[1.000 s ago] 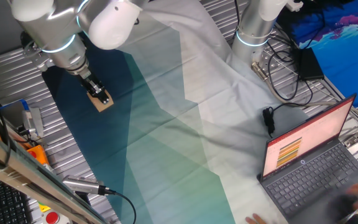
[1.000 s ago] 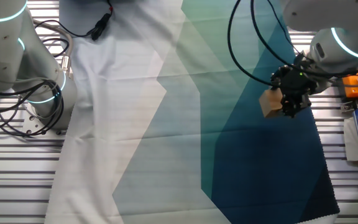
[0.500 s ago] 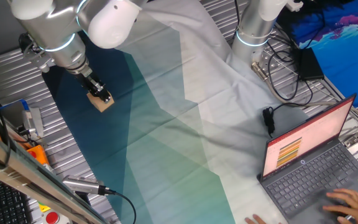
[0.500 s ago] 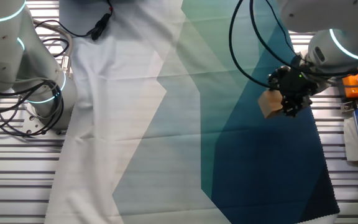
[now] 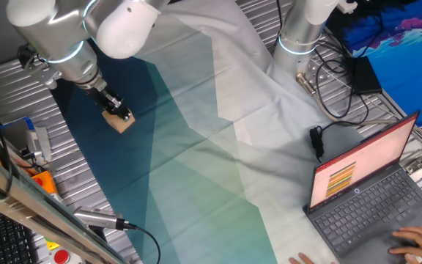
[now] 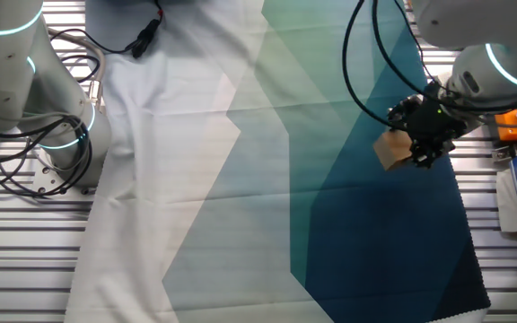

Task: Pick up one small block

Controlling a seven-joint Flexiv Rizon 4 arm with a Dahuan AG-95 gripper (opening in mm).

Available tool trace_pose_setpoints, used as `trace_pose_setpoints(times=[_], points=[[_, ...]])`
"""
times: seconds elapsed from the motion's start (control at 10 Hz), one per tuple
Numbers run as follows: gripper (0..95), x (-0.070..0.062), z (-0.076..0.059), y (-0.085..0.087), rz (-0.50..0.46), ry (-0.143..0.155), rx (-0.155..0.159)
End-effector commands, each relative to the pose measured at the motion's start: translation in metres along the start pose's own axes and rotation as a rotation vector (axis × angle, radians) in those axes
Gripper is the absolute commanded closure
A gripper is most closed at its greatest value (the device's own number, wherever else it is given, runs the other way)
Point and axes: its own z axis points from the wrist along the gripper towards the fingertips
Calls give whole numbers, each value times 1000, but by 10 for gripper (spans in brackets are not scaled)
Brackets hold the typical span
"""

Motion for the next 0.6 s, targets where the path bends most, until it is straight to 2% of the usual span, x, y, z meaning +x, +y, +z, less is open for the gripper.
trace_pose_setpoints(times=[0.1,0.2,0.4,0.6], points=[[950,16,7,30,104,-6,8],[950,20,9,36,126,-7,8],[950,39,19,55,182,-25,-3],[950,43,19,60,195,-23,-25]])
